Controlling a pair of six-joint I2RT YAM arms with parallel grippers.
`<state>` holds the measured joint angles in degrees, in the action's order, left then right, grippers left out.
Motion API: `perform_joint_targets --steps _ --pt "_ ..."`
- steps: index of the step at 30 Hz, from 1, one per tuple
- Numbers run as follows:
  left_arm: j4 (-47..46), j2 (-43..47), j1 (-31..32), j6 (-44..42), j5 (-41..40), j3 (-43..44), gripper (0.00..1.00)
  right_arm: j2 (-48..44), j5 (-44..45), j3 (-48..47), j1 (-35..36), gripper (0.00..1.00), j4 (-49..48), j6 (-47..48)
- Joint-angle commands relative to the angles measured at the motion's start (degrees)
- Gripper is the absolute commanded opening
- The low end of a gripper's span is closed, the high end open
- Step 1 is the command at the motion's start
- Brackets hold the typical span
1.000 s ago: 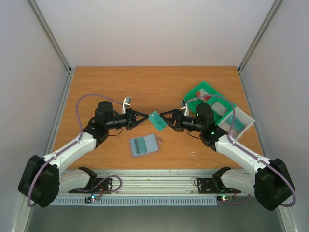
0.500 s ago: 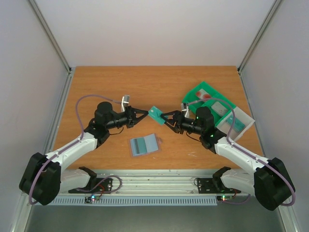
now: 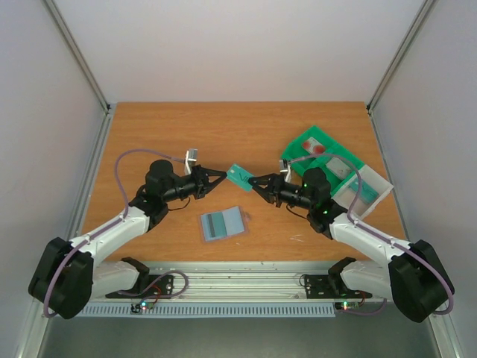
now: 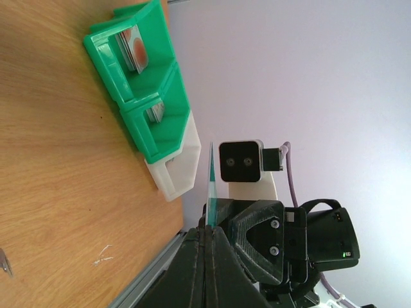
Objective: Take the credit cards out of the card holder
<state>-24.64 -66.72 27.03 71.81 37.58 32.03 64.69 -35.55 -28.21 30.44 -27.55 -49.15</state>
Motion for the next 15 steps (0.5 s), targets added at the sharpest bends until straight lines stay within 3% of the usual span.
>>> perform_joint_targets --steps 1,4,10,15 --pt "-2.4 1.1 0.0 -0.1 -1.5 -0.7 0.0 0.7 0.2 0.5 1.0 0.21 -3.9 -0.7" --pt "-2.2 1.2 0.0 0.0 -1.9 -0.9 0.01 1.1 0.7 0.6 1.4 0.22 -3.9 -0.5" --pt "-2.0 1.7 0.0 0.0 -2.7 -1.3 0.0 1.9 0.9 0.8 2.0 0.12 -5.7 -1.2" --pt "-2.2 1.7 0.0 0.0 -2.5 -1.6 0.0 2.4 1.1 0.7 2.1 0.15 -5.5 -1.2"
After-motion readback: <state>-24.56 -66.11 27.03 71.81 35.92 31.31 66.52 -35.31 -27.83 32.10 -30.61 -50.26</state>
